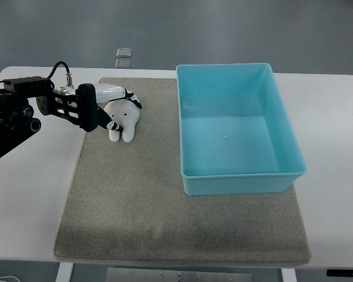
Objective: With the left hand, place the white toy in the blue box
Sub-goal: 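Lift the toy with the left hand and carry it over the blue box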
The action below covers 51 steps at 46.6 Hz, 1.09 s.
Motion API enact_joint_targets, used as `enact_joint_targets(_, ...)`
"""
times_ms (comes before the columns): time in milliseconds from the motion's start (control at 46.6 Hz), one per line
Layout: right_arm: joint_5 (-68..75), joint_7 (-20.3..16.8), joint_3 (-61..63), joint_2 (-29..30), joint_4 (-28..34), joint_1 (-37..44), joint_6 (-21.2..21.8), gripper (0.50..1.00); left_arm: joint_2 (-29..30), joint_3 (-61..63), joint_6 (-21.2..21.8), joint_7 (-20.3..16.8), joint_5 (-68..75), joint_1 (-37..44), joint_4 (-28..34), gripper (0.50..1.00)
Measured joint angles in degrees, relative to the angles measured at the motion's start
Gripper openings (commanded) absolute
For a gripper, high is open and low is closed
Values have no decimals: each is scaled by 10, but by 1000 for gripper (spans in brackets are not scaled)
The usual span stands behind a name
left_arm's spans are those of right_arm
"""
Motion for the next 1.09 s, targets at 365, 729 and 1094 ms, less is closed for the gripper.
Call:
enact_joint_targets(365, 0, 0, 0, 0, 0, 0, 0, 936, -1, 2, 0, 0, -5, -4, 5, 500)
enact_joint_targets(729, 0, 0, 0, 0, 0, 0, 0, 936, 5, -37, 1, 1, -18, -74, 4, 500)
enact_joint_targets(1094, 0, 0, 0, 0, 0, 0, 0, 936, -72, -32, -3, 10, -30, -147, -3, 500)
